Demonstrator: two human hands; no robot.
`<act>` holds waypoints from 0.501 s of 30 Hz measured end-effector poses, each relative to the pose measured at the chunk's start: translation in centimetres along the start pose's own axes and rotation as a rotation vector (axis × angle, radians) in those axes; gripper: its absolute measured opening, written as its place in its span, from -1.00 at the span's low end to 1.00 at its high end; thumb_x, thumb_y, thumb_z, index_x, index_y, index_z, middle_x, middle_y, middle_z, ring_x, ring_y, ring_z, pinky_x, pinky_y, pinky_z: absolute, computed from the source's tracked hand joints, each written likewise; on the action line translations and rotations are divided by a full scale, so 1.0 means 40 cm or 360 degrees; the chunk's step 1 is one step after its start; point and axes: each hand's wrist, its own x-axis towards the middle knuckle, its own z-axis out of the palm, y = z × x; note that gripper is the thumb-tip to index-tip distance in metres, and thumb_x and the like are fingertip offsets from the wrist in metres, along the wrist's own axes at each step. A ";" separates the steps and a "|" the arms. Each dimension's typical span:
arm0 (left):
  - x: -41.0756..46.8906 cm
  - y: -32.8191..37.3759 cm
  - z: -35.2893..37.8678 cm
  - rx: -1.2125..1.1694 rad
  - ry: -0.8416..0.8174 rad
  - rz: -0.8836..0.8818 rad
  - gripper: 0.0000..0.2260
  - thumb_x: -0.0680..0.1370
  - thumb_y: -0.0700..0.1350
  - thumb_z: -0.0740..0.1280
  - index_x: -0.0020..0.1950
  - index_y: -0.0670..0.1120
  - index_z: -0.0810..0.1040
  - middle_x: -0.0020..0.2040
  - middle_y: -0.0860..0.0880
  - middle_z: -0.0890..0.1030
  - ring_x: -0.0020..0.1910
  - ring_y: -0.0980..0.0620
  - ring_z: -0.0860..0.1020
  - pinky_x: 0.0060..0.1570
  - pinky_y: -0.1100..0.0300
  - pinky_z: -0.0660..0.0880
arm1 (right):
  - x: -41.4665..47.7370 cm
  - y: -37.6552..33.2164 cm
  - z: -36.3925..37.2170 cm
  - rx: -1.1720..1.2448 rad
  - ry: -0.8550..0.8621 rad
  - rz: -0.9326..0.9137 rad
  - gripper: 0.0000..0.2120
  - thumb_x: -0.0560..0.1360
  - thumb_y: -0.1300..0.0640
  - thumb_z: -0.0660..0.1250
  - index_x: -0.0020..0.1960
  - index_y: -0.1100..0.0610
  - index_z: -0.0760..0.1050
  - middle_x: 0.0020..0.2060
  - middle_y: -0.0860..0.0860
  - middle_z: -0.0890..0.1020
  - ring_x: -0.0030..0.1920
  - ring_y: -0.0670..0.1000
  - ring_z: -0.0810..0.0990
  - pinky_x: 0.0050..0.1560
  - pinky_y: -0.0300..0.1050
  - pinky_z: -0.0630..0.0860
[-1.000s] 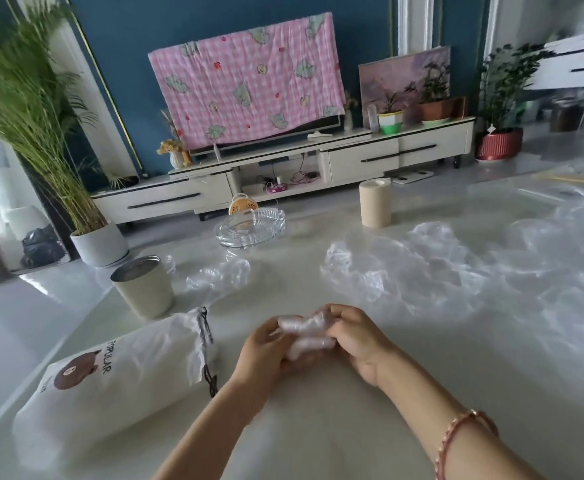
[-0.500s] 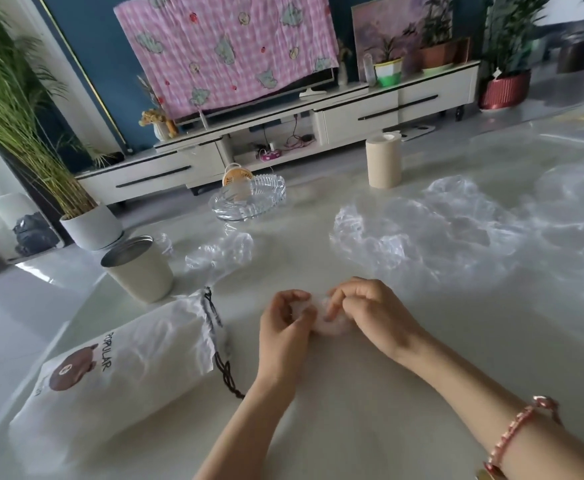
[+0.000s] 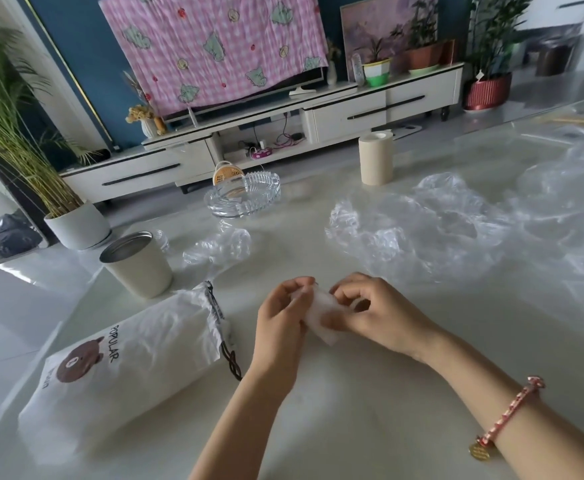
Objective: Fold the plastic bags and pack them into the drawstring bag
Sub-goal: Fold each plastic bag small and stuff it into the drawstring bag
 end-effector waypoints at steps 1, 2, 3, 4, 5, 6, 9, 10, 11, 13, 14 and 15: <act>0.001 0.003 -0.004 -0.0025 -0.0013 -0.0072 -0.86 0.57 -0.30 0.22 -0.10 -0.15 0.53 -0.21 -0.07 0.56 -0.24 0.01 0.53 -0.20 0.13 0.46 | -0.003 -0.005 0.004 0.0083 -0.0020 -0.0003 -0.89 0.39 0.17 0.48 -0.28 0.13 0.59 -0.02 -0.05 0.54 -0.24 -0.25 0.46 -0.11 -0.40 0.36; 0.001 0.009 -0.002 0.0010 -0.0032 -0.0160 -0.84 0.57 -0.32 0.19 -0.10 -0.16 0.54 -0.25 -0.08 0.57 -0.30 0.03 0.54 -0.29 0.18 0.47 | -0.007 -0.009 0.004 0.0166 -0.0038 -0.0002 -0.89 0.39 0.19 0.47 -0.29 0.09 0.59 0.06 -0.10 0.52 -0.21 -0.30 0.47 -0.06 -0.46 0.35; 0.000 0.012 -0.005 0.0103 -0.0078 -0.0263 -0.85 0.55 -0.34 0.20 -0.08 -0.17 0.54 -0.32 -0.06 0.57 -0.39 0.06 0.52 -0.40 0.25 0.44 | -0.010 -0.012 0.007 0.0261 -0.0055 -0.0002 -0.90 0.39 0.21 0.46 -0.28 0.09 0.60 0.11 -0.16 0.53 -0.15 -0.30 0.51 0.02 -0.44 0.36; -0.006 0.017 -0.002 0.0219 -0.0158 -0.0363 -0.86 0.50 -0.35 0.22 -0.06 -0.19 0.53 -0.40 -0.03 0.55 -0.48 0.10 0.46 -0.50 0.31 0.38 | -0.011 -0.011 0.008 0.0380 -0.0055 0.0005 -0.94 0.39 0.22 0.45 -0.24 0.11 0.62 0.12 -0.17 0.56 -0.06 -0.24 0.56 0.08 -0.39 0.39; -0.014 0.017 -0.002 0.0357 -0.0231 -0.0411 -0.86 0.43 -0.34 0.25 -0.06 -0.20 0.52 -0.46 0.01 0.51 -0.54 0.13 0.39 -0.55 0.33 0.30 | -0.012 -0.017 0.009 0.0504 -0.0039 0.0023 -0.99 0.40 0.23 0.45 -0.18 0.15 0.64 0.10 -0.15 0.61 0.00 -0.16 0.59 0.10 -0.36 0.42; -0.021 0.015 -0.003 0.0485 -0.0265 -0.0393 -0.86 0.39 -0.30 0.26 -0.08 -0.18 0.52 -0.48 0.03 0.48 -0.57 0.14 0.34 -0.56 0.35 0.25 | -0.010 -0.017 0.013 0.0607 -0.0003 0.0035 -0.94 0.40 0.21 0.45 -0.13 0.19 0.64 0.04 -0.09 0.66 -0.01 -0.10 0.61 0.06 -0.36 0.45; -0.035 0.013 0.000 0.0991 0.0073 0.0241 -0.82 0.48 -0.29 0.24 -0.19 -0.04 0.52 -0.43 0.07 0.50 -0.49 0.12 0.40 -0.45 0.30 0.31 | -0.005 -0.019 0.007 0.0654 0.0149 0.0018 -0.67 0.33 0.05 0.49 -0.15 0.33 0.58 -0.23 0.20 0.62 -0.17 0.03 0.52 -0.05 -0.22 0.39; -0.035 0.027 -0.007 0.1144 0.0310 0.0611 -0.81 0.51 -0.28 0.22 -0.16 -0.01 0.53 -0.37 0.07 0.54 -0.40 0.11 0.46 -0.35 0.28 0.35 | -0.001 -0.015 0.004 0.0658 0.0195 0.0018 -0.63 0.32 0.03 0.48 -0.15 0.36 0.56 -0.25 0.24 0.59 -0.19 0.06 0.51 -0.03 -0.16 0.40; -0.031 0.043 -0.023 0.1353 0.0544 0.1001 -0.84 0.52 -0.24 0.21 -0.09 -0.02 0.54 -0.25 0.03 0.58 -0.24 0.10 0.50 -0.20 0.24 0.38 | 0.000 -0.016 0.002 0.0674 0.0213 0.0045 -0.65 0.34 0.05 0.46 -0.13 0.36 0.56 -0.22 0.28 0.60 -0.17 0.09 0.54 0.01 -0.11 0.43; -0.009 0.062 -0.075 0.1951 0.0951 0.1388 -0.75 0.47 -0.13 0.24 0.12 -0.13 0.53 0.10 -0.13 0.56 0.20 -0.07 0.44 0.26 0.06 0.23 | -0.001 -0.018 0.004 0.0639 0.0208 0.0076 -0.80 0.41 0.14 0.43 -0.14 0.29 0.59 -0.18 0.24 0.64 -0.15 0.04 0.57 0.06 -0.10 0.44; -0.003 0.071 -0.101 0.2219 0.1088 0.1263 -0.63 0.45 -0.10 0.28 0.25 -0.16 0.48 0.27 -0.21 0.47 0.39 -0.17 0.28 0.41 -0.01 -0.01 | -0.001 -0.013 0.007 0.0598 0.0208 0.0086 -0.91 0.43 0.17 0.41 -0.18 0.21 0.61 -0.23 0.17 0.63 -0.17 0.01 0.56 0.03 -0.14 0.43; 0.001 0.076 -0.126 0.2359 0.1171 0.0999 -0.51 0.46 -0.08 0.30 0.37 -0.18 0.38 0.41 -0.26 0.33 0.48 -0.21 0.09 0.43 -0.04 -0.24 | -0.003 -0.015 0.011 0.0571 0.0208 0.0102 -0.91 0.44 0.20 0.40 -0.24 0.13 0.62 -0.29 0.10 0.61 -0.19 -0.03 0.54 -0.01 -0.20 0.41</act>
